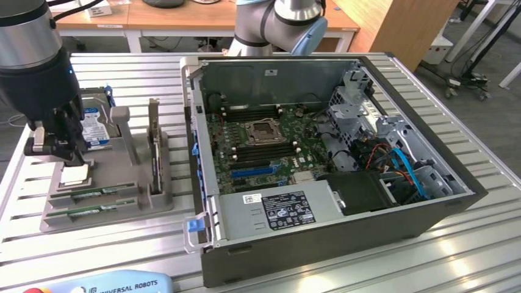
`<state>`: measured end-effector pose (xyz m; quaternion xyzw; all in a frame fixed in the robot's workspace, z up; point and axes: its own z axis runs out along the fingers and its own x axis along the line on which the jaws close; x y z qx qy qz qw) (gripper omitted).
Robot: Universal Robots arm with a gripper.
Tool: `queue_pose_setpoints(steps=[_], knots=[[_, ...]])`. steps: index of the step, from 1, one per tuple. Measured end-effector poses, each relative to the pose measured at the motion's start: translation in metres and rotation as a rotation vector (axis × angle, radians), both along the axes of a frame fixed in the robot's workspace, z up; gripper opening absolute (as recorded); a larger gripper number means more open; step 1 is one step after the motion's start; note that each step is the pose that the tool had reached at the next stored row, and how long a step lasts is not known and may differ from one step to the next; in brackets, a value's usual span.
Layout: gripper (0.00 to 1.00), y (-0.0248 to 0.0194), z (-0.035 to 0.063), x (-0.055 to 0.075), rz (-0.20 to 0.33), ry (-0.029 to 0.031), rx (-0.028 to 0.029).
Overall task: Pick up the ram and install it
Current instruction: 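Pick up the ram and move it above insertion slot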
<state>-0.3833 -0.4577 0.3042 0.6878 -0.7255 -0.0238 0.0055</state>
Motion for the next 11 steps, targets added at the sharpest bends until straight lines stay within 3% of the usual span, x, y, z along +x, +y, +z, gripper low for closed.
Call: queue_pose_setpoints(steps=[11], knots=[[0.36,-0.0076,0.0000,0.0000,0.000,0.0000,0.0000]])
